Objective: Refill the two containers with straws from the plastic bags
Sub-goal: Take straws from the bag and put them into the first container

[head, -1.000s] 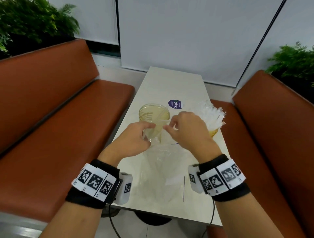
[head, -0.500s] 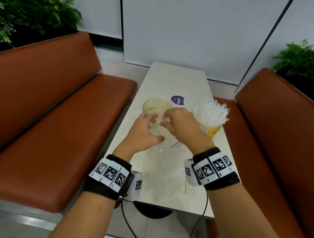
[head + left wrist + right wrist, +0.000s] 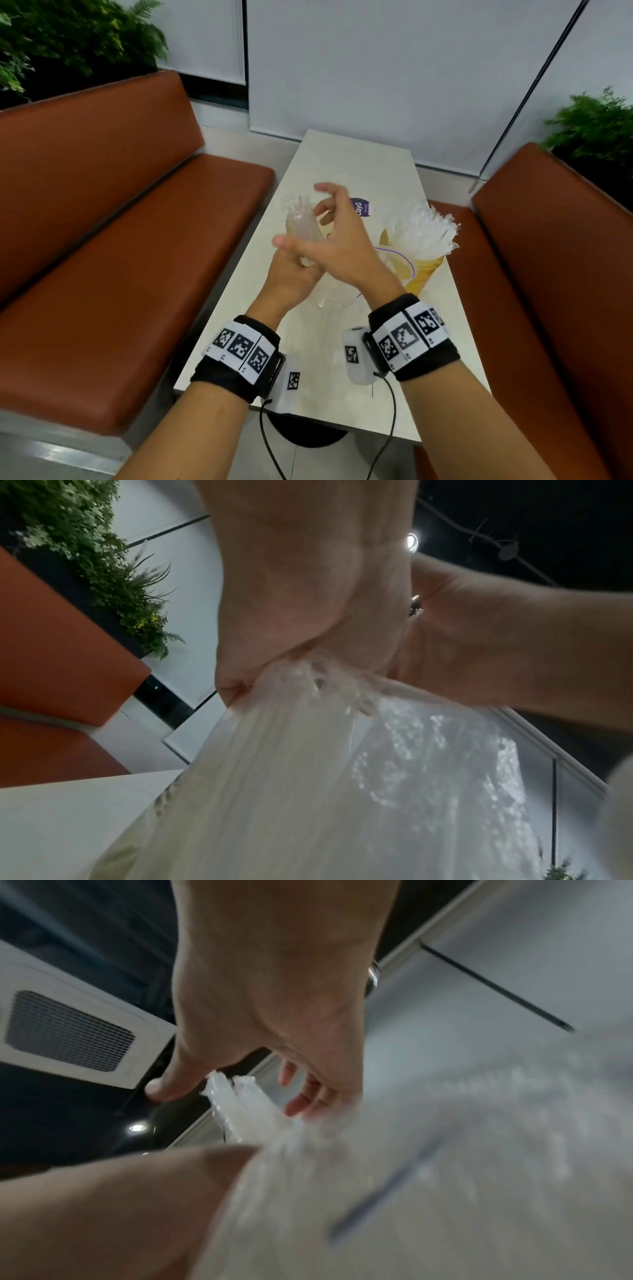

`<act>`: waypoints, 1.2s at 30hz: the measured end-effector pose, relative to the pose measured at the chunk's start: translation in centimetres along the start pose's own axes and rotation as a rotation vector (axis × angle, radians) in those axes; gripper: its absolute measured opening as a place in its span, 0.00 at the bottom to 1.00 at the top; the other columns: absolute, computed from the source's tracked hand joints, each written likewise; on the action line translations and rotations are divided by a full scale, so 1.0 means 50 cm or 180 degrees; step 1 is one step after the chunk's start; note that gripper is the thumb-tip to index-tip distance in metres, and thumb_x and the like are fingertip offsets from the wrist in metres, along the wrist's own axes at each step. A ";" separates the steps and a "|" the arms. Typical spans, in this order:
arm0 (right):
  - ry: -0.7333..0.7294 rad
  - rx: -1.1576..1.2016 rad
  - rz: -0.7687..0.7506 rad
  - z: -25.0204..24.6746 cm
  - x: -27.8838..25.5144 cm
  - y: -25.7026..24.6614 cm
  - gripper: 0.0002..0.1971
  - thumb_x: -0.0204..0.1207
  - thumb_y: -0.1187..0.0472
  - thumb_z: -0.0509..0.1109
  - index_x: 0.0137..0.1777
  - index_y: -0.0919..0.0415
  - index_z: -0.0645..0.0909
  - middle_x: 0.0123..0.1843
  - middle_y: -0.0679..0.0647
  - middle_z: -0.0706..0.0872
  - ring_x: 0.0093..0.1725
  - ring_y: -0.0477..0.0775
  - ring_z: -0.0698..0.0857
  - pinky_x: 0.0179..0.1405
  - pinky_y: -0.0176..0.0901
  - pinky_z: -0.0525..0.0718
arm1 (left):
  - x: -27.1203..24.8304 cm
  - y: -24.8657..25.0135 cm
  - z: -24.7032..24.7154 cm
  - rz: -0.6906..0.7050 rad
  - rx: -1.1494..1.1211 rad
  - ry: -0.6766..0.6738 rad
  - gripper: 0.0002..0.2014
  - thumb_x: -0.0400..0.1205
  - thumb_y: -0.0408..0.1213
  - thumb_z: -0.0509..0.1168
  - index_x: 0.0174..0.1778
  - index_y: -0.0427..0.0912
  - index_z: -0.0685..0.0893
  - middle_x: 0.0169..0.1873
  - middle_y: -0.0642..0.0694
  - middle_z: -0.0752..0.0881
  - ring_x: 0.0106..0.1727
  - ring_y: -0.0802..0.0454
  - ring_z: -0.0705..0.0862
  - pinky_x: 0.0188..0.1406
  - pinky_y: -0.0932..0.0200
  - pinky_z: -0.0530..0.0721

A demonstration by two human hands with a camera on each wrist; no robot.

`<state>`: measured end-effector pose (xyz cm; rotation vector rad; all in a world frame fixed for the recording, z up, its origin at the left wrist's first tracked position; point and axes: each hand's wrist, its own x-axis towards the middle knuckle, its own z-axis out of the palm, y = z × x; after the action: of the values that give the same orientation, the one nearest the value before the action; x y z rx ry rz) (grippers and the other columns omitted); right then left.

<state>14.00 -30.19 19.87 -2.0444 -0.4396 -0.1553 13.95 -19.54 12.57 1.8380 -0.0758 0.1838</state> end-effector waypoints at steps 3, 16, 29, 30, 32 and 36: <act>-0.0278 -0.0140 0.0227 0.052 0.002 0.033 0.22 0.71 0.44 0.82 0.55 0.59 0.83 0.50 0.54 0.89 0.51 0.53 0.89 0.54 0.53 0.90 | -0.004 0.002 -0.001 0.0031 -0.0034 0.0143 0.15 0.84 0.41 0.63 0.65 0.40 0.82 0.57 0.49 0.87 0.60 0.47 0.88 0.59 0.46 0.89; 0.0505 0.1135 -0.0636 -0.054 0.125 -0.196 0.10 0.89 0.54 0.63 0.52 0.61 0.78 0.31 0.50 0.83 0.35 0.54 0.89 0.42 0.59 0.91 | -0.022 -0.049 -0.076 -0.0353 0.0605 0.0161 0.23 0.67 0.55 0.83 0.56 0.54 0.89 0.48 0.56 0.75 0.52 0.54 0.82 0.49 0.61 0.77; 0.0383 0.1022 -0.0302 -0.061 0.338 0.020 0.08 0.90 0.54 0.61 0.53 0.57 0.76 0.45 0.59 0.89 0.43 0.51 0.89 0.50 0.42 0.86 | -0.060 -0.109 -0.163 -0.0669 0.0160 0.0369 0.20 0.68 0.45 0.85 0.54 0.52 0.90 0.60 0.47 0.79 0.52 0.56 0.91 0.41 0.72 0.85; 0.0255 0.1006 -0.0206 -0.044 0.341 0.055 0.07 0.90 0.54 0.62 0.54 0.57 0.75 0.48 0.62 0.88 0.44 0.51 0.89 0.48 0.41 0.86 | -0.061 -0.115 -0.168 -0.0677 0.0122 0.0395 0.19 0.68 0.44 0.86 0.53 0.52 0.90 0.60 0.48 0.79 0.51 0.55 0.91 0.43 0.69 0.87; 0.0020 0.0836 0.0079 -0.013 0.332 0.119 0.06 0.89 0.52 0.64 0.53 0.53 0.77 0.51 0.63 0.89 0.45 0.51 0.89 0.47 0.43 0.86 | -0.061 -0.123 -0.176 -0.0707 0.0099 0.0468 0.19 0.69 0.43 0.86 0.53 0.52 0.91 0.57 0.48 0.79 0.50 0.55 0.92 0.45 0.65 0.88; -0.0312 0.0046 0.0642 0.030 0.311 0.216 0.07 0.83 0.57 0.71 0.46 0.59 0.86 0.49 0.63 0.90 0.51 0.61 0.88 0.59 0.58 0.85 | -0.059 -0.122 -0.179 -0.0710 -0.0173 0.0581 0.15 0.73 0.34 0.83 0.54 0.49 0.91 0.51 0.47 0.77 0.47 0.56 0.92 0.47 0.51 0.93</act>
<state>32.30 -29.84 14.78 -2.0741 -0.2911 0.0703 11.16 -9.42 8.62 1.7528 0.2484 0.1898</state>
